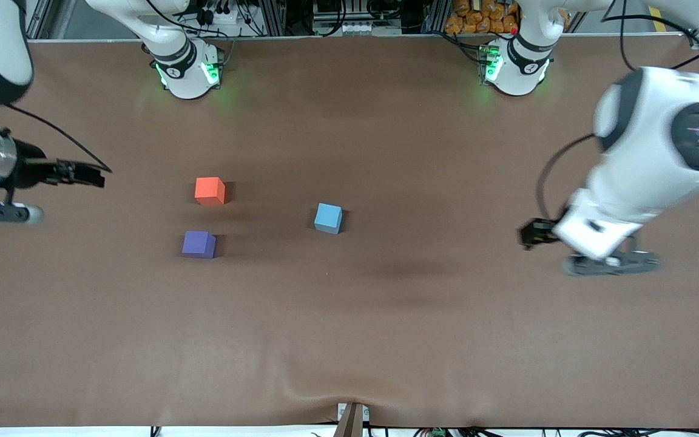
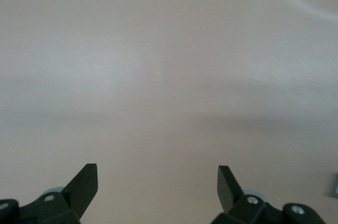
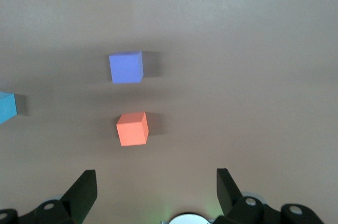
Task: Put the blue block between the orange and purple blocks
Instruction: 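Set down the blue block, open the left gripper and withdraw it, then reach the right gripper to the blue block while the left gripper returns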
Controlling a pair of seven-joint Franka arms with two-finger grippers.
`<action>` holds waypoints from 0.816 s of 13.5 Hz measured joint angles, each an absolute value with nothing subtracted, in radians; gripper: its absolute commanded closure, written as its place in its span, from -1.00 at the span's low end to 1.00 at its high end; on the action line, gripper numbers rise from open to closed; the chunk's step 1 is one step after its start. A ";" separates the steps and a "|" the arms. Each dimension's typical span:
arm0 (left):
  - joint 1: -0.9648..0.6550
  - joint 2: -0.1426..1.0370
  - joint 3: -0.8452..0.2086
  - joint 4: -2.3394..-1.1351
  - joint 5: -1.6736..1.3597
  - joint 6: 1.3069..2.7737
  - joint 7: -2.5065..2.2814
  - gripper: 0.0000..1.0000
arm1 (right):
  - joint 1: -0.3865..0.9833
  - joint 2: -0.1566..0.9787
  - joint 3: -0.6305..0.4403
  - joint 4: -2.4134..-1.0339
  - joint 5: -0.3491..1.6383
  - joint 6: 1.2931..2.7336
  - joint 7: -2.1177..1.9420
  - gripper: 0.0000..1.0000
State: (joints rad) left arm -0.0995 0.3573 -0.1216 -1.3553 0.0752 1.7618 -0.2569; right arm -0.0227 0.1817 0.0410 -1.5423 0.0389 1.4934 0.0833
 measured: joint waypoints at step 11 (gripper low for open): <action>0.100 0.164 -0.130 -1.538 0.053 1.685 -0.076 -1.00 | 0.427 0.390 0.053 -1.624 0.098 1.944 0.666 -1.00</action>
